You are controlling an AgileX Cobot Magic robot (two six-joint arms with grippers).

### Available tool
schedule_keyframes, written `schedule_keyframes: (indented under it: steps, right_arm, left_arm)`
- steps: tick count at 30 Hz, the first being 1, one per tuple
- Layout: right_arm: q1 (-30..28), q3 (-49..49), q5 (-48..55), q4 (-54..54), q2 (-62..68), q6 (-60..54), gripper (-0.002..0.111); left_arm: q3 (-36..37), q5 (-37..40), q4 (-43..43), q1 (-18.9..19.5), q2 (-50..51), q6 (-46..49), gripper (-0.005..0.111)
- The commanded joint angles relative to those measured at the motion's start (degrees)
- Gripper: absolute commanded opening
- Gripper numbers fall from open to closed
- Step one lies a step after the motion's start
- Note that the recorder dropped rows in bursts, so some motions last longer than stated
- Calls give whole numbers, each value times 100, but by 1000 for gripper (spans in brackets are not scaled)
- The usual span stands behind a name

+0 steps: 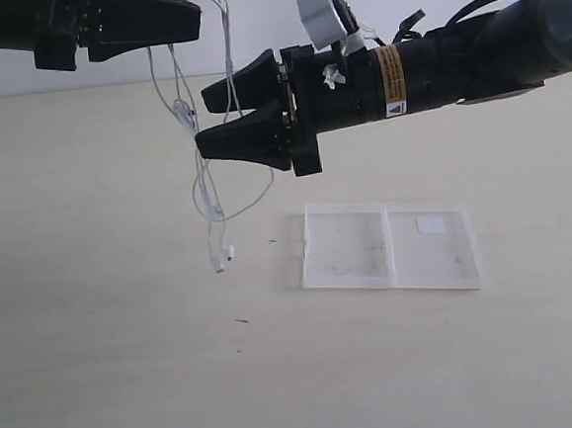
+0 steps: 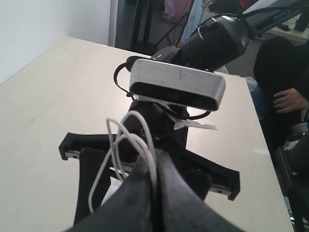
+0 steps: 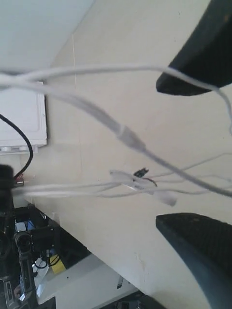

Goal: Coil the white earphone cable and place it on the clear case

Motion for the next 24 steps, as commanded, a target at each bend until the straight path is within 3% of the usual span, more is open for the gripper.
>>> schedule_keyframes:
  steps: [1,13,24]
  right_arm:
    - [80,-59,-26,-26,6,61,66]
    - [517,-59,379,127,6,21,66]
    - [513,-59,546,329,6,385,63]
  left_arm:
    - [-27,-57,-115,9,-69,81,0]
    - [-27,-57,-198,9,-69,133,0]
    - [-27,-57,-371,9,-69,146,0]
